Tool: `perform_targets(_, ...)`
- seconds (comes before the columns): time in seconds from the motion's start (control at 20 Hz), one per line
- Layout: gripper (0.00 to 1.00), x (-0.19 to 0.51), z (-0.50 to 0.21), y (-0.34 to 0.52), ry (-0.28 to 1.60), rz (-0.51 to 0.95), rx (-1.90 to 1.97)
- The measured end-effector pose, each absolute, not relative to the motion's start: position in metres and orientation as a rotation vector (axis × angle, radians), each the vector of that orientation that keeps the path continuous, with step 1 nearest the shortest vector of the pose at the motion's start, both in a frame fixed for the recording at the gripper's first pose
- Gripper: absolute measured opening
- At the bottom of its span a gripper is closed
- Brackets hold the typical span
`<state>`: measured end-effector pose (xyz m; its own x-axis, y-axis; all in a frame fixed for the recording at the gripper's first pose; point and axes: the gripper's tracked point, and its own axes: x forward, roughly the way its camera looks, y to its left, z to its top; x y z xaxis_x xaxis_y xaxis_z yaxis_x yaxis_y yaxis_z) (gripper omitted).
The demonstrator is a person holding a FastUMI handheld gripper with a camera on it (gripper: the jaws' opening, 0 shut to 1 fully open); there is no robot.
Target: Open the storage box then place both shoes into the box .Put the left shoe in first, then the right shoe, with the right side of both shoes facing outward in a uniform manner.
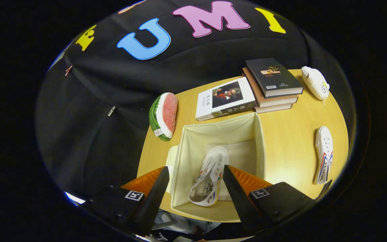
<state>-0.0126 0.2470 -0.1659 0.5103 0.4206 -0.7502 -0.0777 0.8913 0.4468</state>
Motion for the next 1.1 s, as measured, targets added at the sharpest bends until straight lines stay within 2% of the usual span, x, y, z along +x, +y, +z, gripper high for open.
perform_targets(0.45,0.99,-0.017,-0.153,0.085,0.913,0.162,0.308)
perform_targets(0.8,0.99,-0.035,-0.188,-0.029,0.992,0.099,0.283)
perform_targets(1.1,0.99,-0.053,-0.249,-0.132,1.071,0.031,0.016)
